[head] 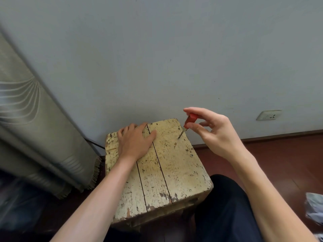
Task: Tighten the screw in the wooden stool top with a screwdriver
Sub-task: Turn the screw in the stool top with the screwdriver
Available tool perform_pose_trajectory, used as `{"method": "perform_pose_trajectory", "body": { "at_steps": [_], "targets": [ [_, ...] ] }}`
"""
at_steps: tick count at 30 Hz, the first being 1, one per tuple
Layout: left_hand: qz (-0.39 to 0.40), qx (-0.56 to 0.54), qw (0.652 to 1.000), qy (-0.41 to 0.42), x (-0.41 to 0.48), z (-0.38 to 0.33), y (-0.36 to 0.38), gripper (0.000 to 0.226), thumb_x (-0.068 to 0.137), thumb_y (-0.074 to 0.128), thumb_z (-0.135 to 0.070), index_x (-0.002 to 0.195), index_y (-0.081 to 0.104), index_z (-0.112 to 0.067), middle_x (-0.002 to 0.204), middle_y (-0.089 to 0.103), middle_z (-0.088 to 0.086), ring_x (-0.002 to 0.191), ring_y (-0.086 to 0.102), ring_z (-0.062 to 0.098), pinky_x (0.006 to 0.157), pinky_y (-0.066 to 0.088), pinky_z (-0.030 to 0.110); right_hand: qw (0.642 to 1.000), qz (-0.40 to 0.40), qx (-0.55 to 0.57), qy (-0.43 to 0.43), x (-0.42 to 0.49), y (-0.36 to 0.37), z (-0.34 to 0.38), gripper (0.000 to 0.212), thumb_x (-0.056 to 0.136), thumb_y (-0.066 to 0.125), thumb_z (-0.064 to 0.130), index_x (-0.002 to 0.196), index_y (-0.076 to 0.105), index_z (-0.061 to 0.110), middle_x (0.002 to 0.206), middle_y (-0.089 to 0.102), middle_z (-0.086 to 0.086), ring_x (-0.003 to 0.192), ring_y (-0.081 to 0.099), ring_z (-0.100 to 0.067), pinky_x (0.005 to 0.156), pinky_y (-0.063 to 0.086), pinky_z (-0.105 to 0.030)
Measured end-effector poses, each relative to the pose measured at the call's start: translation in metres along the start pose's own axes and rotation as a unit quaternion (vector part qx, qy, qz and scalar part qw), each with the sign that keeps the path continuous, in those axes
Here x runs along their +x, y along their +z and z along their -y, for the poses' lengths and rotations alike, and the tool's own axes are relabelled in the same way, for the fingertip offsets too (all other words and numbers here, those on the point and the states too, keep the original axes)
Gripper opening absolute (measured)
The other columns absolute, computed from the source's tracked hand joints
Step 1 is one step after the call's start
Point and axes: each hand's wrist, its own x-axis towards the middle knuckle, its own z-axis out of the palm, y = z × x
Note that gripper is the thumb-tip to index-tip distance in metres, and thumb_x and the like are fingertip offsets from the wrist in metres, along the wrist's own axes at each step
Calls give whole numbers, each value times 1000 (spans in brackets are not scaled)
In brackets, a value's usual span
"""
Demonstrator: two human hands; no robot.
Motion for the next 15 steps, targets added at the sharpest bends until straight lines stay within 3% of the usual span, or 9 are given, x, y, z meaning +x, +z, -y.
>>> {"method": "perform_pose_trajectory", "body": {
  "at_steps": [2, 5, 8, 10, 13, 15],
  "targets": [
    [0, -1, 1000, -1, -1, 0, 0, 72, 92, 28, -79, 149, 47, -38, 138, 55, -1, 134, 42, 21, 115, 22, 44, 999, -3, 37, 28, 1, -1, 0, 39, 98, 79, 5, 124, 75, 33, 114, 80, 8, 110, 77, -9, 96, 60, -26],
    [-2, 0, 1000, 0, 0, 1, 0, 73, 92, 27, -79, 149, 47, -37, 137, 55, -1, 133, 43, 21, 114, 22, 43, 998, -29, 43, 41, 3, 2, 2, 34, 93, 85, 7, 113, 76, 33, 104, 80, 5, 99, 80, -12, 87, 63, -36],
    [-2, 2, 1000, -1, -1, 1, 0, 74, 91, 27, -79, 149, 47, -37, 135, 56, -1, 133, 43, 21, 114, 22, 43, 996, -77, 3, 41, 5, 11, 4, 30, 87, 92, 20, 99, 68, 33, 92, 78, 9, 86, 76, -4, 69, 56, -21],
    [1, 4, 1000, -2, -1, 0, 0, 74, 92, 27, -79, 149, 47, -37, 135, 56, -1, 133, 43, 21, 114, 22, 43, 992, -116, -7, 48, 6, 15, 2, 33, 85, 94, 27, 94, 62, 30, 86, 77, 9, 80, 76, -6, 66, 49, -11],
    [-1, 5, 1000, -3, -1, 0, -1, 74, 92, 27, -79, 149, 47, -37, 137, 55, -1, 133, 43, 21, 115, 22, 44, 990, -137, -27, 29, 4, 13, -2, 29, 89, 91, 26, 108, 69, 26, 88, 78, 7, 81, 77, -7, 64, 48, -12],
    [-1, 5, 1000, -3, -1, 0, -1, 74, 92, 27, -79, 149, 46, -38, 137, 55, -1, 133, 43, 21, 115, 22, 44, 990, -124, -59, 7, 1, 11, -5, 30, 94, 86, 23, 122, 75, 20, 95, 78, 5, 90, 77, -7, 68, 53, -20]
  ]
}}
